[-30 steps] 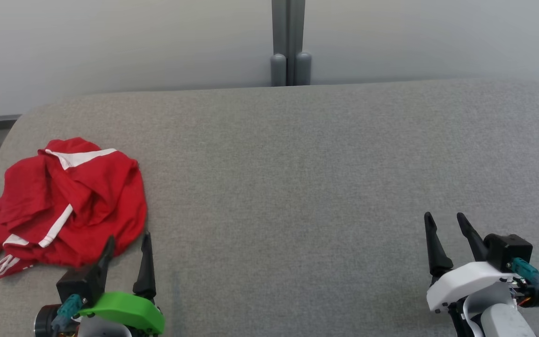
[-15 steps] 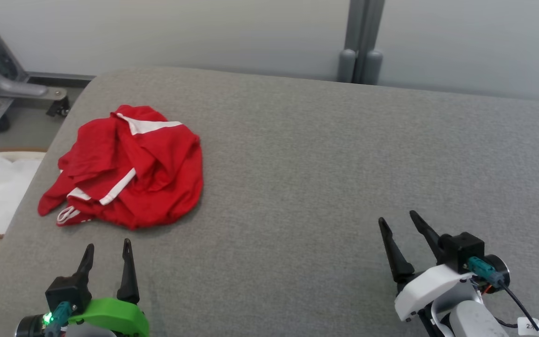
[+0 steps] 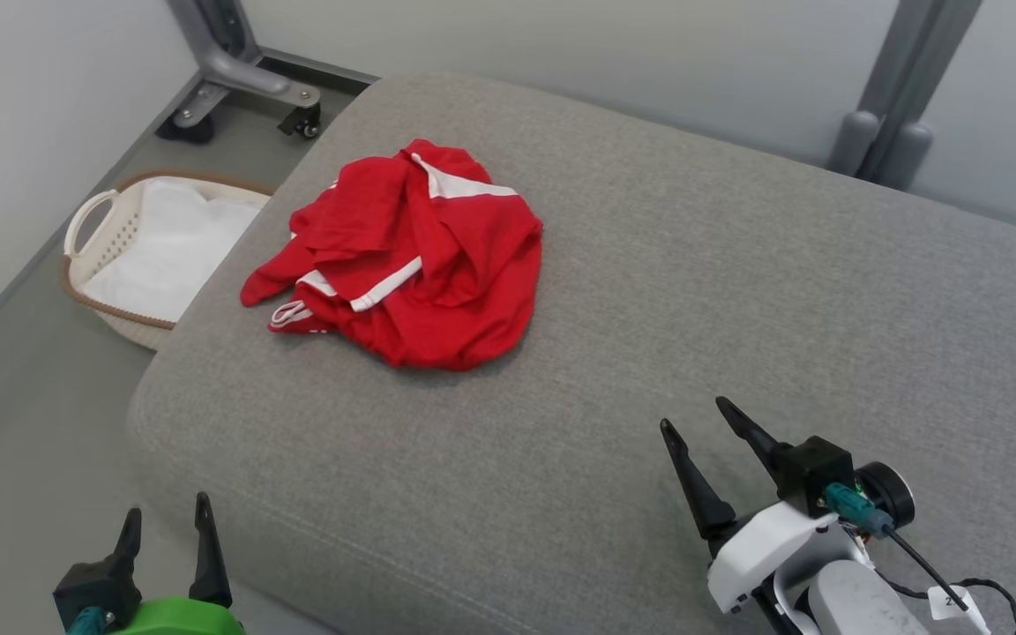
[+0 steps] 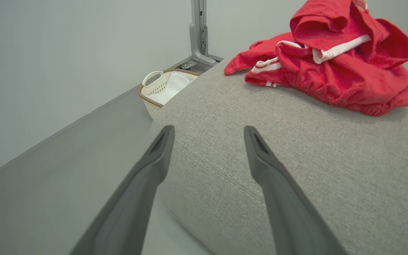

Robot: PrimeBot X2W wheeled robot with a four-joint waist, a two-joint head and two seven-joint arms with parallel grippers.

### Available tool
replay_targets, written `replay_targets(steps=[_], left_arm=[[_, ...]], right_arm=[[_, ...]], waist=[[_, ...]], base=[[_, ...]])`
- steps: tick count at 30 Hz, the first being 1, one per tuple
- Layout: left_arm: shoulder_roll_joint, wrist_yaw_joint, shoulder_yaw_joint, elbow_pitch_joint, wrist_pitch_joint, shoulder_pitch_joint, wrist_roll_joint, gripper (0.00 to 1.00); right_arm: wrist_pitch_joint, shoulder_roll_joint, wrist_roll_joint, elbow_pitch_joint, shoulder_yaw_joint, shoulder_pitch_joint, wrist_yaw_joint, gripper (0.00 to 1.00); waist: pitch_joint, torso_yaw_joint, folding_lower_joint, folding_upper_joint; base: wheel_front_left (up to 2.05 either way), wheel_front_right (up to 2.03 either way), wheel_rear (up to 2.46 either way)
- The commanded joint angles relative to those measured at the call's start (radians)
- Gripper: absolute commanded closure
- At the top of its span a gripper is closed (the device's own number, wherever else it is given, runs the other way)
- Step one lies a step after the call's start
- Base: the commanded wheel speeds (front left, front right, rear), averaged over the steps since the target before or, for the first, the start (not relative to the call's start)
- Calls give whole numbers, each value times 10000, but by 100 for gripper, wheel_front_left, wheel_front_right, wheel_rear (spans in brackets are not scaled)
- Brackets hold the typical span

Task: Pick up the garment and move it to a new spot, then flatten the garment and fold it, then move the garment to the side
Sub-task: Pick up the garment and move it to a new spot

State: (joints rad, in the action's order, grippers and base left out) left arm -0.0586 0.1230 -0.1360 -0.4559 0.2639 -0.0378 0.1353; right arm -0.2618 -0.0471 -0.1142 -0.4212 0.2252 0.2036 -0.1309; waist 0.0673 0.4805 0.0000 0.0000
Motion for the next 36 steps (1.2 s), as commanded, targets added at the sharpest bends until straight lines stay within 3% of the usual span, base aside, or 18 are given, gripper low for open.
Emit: replay_targets(steps=[1,7,13,27,36], left_arm=[[35,55,-16,-57,10,107,162,0],[64,82,184,-162,9,-412,684,0],[-57,88,1073,-311,9,-1444,1525,0],[-2031,90,3456,-877,9,-5549,3716,0],[-3248,91,5323,-2708,-18,-7291,5661,0]], right_arm=[[-47,-65,-57,-113,21,104,1,0],[-47,-65,221,-112,-37,386,3,0],[-47,-66,727,105,-254,740,5,0],[-47,-60,1044,837,-429,1194,5,0],[-47,-55,1011,981,-324,1430,5,0]], waist=[[295,478,0,0],[845,89,0,0],[1592,-486,0,0],[2954,-1596,0,0],[3462,-2313,0,0]], base=[[0,0,0],[0,0,0],[0,0,0],[0,0,0],[0,0,0]])
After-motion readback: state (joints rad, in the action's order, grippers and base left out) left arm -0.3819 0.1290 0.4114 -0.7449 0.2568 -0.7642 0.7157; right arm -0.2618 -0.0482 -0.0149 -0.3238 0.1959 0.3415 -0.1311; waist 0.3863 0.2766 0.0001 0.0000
